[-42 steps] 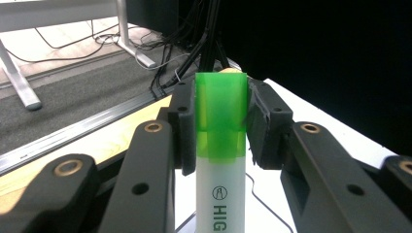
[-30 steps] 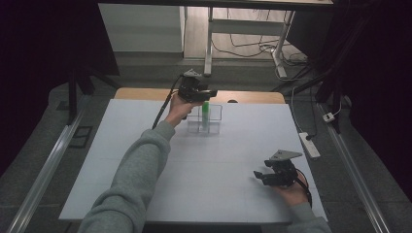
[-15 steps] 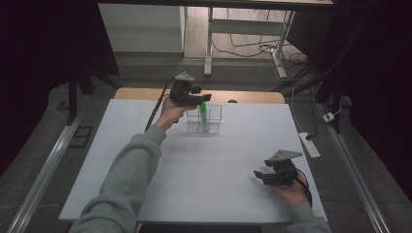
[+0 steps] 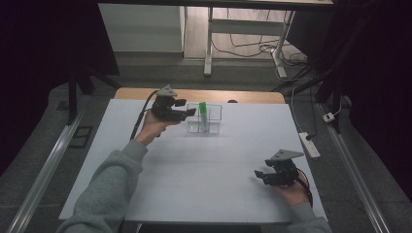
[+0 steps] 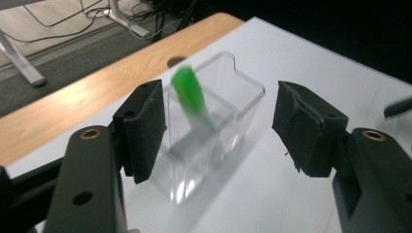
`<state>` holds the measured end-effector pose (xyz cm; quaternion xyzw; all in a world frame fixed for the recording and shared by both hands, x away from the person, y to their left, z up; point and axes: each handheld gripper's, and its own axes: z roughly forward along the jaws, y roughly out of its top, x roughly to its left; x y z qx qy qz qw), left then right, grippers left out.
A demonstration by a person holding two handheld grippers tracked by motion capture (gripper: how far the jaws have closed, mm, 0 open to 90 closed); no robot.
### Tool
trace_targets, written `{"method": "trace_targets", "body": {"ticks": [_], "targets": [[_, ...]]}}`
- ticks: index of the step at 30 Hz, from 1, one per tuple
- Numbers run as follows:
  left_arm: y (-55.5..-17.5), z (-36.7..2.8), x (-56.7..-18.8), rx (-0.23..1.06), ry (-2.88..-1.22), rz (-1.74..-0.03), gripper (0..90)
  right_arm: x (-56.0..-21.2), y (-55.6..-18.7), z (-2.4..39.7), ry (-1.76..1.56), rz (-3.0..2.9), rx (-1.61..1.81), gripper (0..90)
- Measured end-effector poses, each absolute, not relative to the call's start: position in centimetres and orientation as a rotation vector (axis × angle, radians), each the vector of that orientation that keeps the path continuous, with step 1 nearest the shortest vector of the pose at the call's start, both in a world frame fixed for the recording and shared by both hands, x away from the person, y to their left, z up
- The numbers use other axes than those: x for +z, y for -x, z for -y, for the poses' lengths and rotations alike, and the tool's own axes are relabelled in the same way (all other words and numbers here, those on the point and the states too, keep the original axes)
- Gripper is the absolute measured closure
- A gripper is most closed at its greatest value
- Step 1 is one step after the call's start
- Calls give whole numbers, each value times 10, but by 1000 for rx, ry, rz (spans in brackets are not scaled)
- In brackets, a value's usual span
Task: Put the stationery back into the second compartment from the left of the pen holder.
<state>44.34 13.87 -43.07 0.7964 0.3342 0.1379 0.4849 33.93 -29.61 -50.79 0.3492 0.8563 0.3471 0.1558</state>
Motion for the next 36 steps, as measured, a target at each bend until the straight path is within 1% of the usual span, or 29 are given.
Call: {"method": "trace_targets", "body": {"ticks": [6, 16, 22, 29, 36], "targets": [[-412, -164, -442, 315, -1922, -843, 357, -508, -340, 298, -1007, -2453, 995, 338], [-357, -199, -466, 349, -1936, -879, 346, -507, -341, 302, -1014, -2442, 1005, 337], [-328, -213, -482, 370, -1980, -900, 332, -506, -341, 305, -1017, -2434, 1013, 337], [-302, -220, -497, 347, -2013, -909, 313, -504, -341, 306, -1015, -2435, 1023, 336], [-296, -225, -507, 326, -2018, -941, 292, -503, -341, 305, -1002, -2437, 1029, 336]]}}
